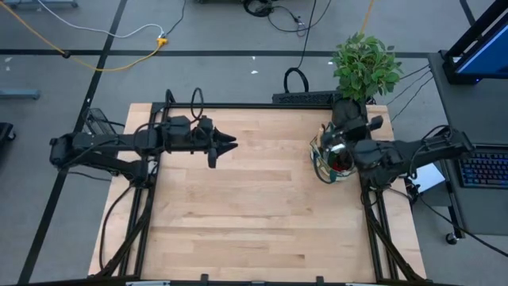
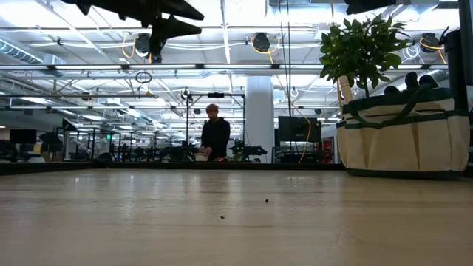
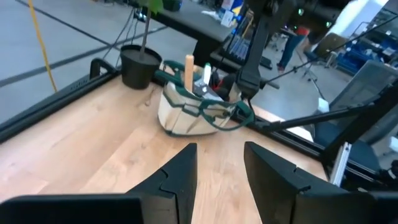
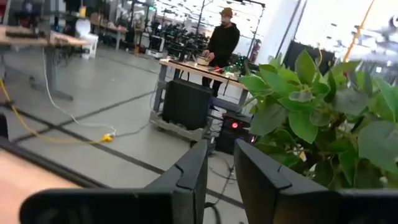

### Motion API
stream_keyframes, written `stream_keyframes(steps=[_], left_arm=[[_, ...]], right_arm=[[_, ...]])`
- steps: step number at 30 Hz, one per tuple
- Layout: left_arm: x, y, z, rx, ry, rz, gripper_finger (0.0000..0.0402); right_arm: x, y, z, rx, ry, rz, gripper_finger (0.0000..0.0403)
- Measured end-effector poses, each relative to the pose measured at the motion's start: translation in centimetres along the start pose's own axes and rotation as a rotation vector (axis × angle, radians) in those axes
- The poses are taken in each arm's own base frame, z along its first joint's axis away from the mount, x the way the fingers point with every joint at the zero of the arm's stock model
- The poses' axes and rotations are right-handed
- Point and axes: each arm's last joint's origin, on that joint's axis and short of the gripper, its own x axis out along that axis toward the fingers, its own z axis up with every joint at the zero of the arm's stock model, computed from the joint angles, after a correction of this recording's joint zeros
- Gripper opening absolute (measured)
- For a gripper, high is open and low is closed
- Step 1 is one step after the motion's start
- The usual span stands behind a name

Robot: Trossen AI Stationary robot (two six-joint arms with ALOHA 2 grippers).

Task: Pick & Place Garden tools in Gardening bag
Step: Put the green shear scissors into the gardening bag

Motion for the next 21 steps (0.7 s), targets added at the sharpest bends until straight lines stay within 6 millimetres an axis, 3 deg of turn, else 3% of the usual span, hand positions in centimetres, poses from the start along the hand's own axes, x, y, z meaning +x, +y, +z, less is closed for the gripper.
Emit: stream_keyframes(steps=[7,14,21], left_arm=[[-0.1,0.9,0.0,-0.019,0.055,-0.059,0.0136],[-0.2,1.6,0.1,-0.028,0.094,-0.106,0.0136],[-0.3,1.9,0.2,-0.035,0.112,-0.156,0.0136]], right_arm=[[0.3,-0.5,1.3,0.246,-0.01,0.017,0.0055],[0.3,-0.3,2.0,0.284,-0.026,0.061,0.0026],[0.3,-0.3,2.9,0.283,-0.062,0.128,0.0035]])
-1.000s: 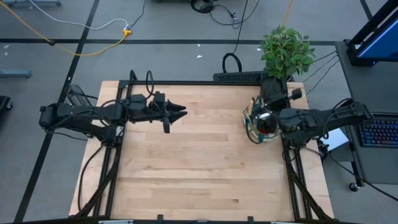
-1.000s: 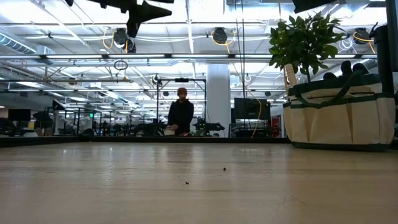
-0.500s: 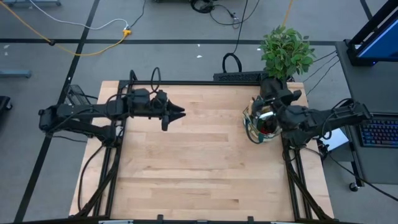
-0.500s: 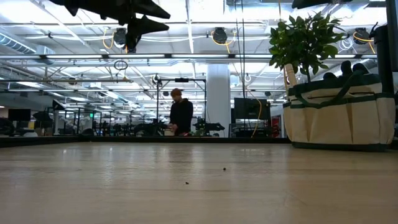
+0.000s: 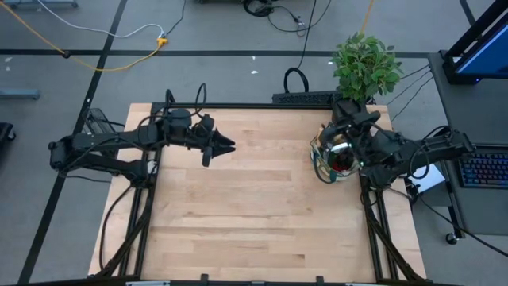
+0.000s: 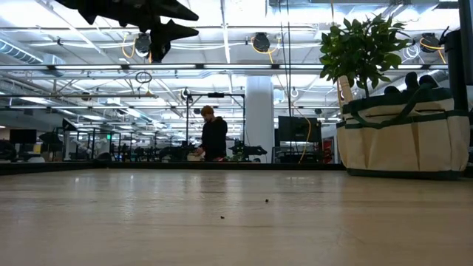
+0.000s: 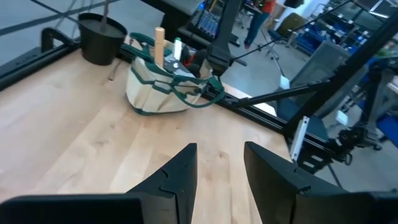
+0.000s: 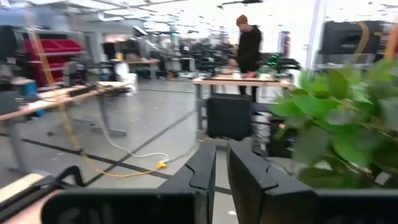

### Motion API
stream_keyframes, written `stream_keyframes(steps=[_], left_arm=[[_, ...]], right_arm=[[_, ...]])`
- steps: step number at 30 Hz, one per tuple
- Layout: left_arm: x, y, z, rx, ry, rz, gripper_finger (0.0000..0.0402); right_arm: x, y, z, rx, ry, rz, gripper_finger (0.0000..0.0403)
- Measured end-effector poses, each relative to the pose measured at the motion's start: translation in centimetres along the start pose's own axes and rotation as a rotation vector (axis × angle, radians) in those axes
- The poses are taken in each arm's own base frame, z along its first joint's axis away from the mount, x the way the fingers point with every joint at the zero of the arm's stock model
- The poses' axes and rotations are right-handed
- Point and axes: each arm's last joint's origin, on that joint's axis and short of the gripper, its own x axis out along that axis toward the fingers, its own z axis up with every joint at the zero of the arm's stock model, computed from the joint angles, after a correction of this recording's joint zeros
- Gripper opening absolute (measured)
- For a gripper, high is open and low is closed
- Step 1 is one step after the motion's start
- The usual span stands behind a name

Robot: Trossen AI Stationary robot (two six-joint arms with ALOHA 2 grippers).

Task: Pick & Place Garden tools in Gardening bag
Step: Put the green shear scissors into the gardening bag

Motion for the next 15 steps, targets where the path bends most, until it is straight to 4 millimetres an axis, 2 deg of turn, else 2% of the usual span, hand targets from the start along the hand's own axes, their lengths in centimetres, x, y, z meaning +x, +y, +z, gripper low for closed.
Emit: stream_keyframes(steps=[6,11,15], left_arm=[[-0.1,0.1,-0.1,-0.007,0.022,-0.021,0.0136],[-0.1,0.1,-0.1,-0.007,0.028,-0.033,0.0136],[-0.1,0.1,-0.1,-0.013,0.028,-0.035,0.0136]], right_arm=[[0.2,0.2,0.1,0.005,-0.016,0.096,0.005],[0.8,0.8,1.6,0.082,-0.065,0.37,0.0054],[1.8,1.1,2.7,0.06,-0.076,0.476,0.0054]])
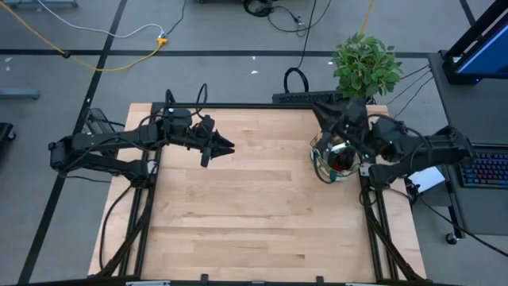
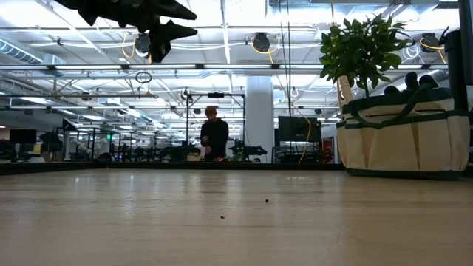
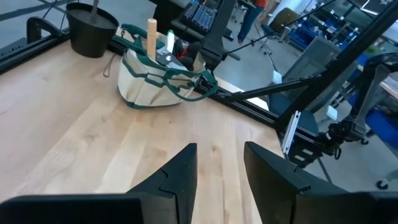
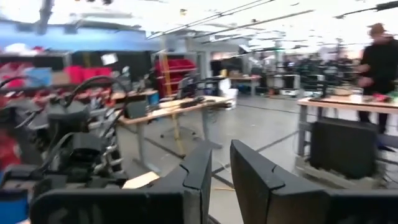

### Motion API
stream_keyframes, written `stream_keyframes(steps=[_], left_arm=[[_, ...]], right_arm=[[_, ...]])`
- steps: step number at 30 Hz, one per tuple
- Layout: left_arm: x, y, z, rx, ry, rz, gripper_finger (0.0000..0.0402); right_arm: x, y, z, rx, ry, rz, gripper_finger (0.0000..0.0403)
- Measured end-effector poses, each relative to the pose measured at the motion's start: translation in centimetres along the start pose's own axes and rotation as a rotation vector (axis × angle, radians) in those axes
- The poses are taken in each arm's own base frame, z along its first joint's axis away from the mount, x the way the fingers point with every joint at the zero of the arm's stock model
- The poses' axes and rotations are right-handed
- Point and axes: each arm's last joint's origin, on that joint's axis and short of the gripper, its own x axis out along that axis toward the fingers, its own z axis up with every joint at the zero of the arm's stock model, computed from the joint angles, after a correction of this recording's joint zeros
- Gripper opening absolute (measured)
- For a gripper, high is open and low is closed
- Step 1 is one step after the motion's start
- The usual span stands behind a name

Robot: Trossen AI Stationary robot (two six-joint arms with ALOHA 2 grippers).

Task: Pick & Place Garden tools in Gardening bag
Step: Put the green shear scissors into the gardening bag

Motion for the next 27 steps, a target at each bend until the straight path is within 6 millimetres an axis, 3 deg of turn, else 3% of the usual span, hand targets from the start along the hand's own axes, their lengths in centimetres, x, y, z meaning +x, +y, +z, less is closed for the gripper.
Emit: stream_keyframes(steps=[5,10,18,27], left_arm=[[0.0,0.0,0.0,-0.042,-0.002,-0.002,0.0136],[0.0,-0.1,0.0,-0.066,-0.001,-0.003,0.0136],[0.0,0.0,0.1,-0.086,-0.013,0.021,0.0136],[0.0,0.1,0.1,-0.092,-0.026,0.049,0.0136]], right_arm=[[1.9,-0.6,1.0,-0.073,0.059,0.13,0.0054],[2.9,-2.1,1.8,-0.099,0.264,0.082,0.0055],[2.3,-4.3,1.7,0.003,0.591,-0.091,0.0055],[1.0,-6.4,-0.6,0.043,0.866,-0.308,0.0055]])
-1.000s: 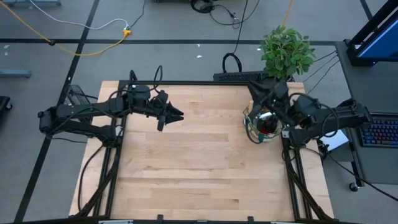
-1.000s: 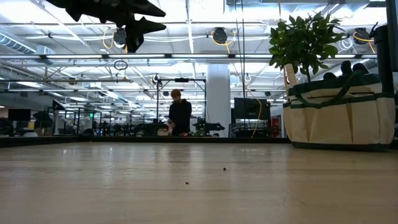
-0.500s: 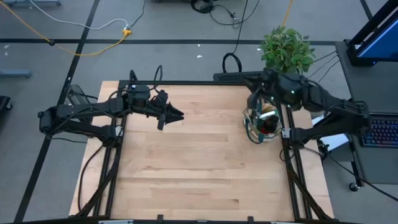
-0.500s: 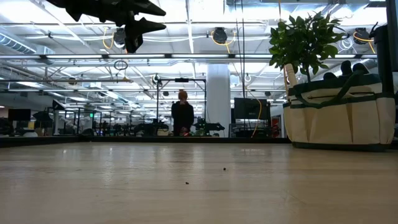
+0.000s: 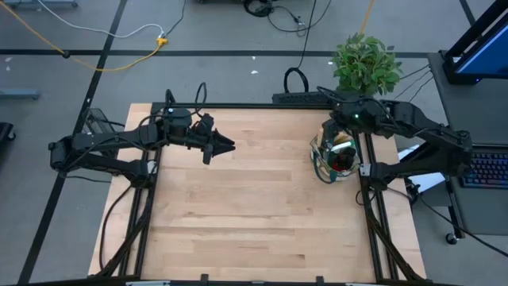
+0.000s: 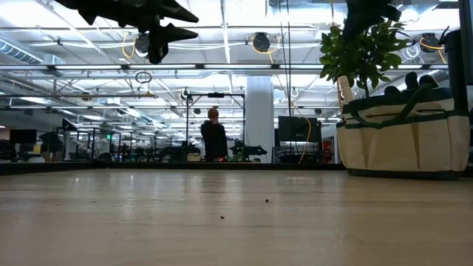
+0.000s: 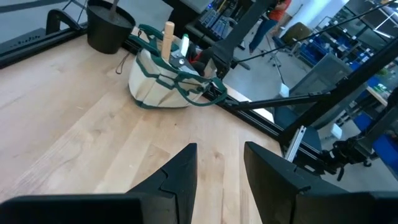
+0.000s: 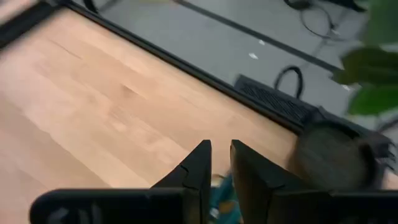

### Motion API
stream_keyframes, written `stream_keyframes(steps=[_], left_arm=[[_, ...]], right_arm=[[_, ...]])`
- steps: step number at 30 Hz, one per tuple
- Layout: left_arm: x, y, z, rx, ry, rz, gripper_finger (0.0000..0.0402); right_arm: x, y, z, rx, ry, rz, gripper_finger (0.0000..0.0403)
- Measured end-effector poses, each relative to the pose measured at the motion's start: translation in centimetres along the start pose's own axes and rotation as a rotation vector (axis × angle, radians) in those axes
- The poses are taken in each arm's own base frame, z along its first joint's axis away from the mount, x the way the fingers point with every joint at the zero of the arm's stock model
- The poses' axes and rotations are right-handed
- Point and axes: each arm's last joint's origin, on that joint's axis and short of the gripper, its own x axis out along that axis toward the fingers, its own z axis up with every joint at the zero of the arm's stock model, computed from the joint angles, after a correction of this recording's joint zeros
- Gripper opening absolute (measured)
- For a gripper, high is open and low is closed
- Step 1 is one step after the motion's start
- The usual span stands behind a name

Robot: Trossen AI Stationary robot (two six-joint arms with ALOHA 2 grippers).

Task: Pick & Place Garden tools in Gardening bag
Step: Put the green shear scissors into the gardening bag

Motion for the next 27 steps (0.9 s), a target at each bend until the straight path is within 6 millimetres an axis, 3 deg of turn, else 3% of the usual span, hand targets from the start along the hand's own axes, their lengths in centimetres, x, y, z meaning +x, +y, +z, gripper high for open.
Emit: stream_keyframes(steps=[9,15,21,27], left_arm=[[0.0,0.0,0.0,0.0,0.0,0.0,0.0136],[0.0,0.0,0.0,0.009,0.0,0.0,0.0136],[0.0,0.0,0.0,0.027,0.0,0.001,0.0136],[0.0,0.0,0.0,0.027,0.0,0.001,0.0136]], right_arm=[[0.8,-1.2,-0.3,0.118,0.182,0.05,0.0111],[1.9,-1.6,-1.0,0.153,0.308,-0.051,0.0168],[4.3,-1.5,-1.3,0.152,0.372,-0.109,0.0205],[7.0,-2.2,-2.4,0.164,0.451,-0.15,0.0215]])
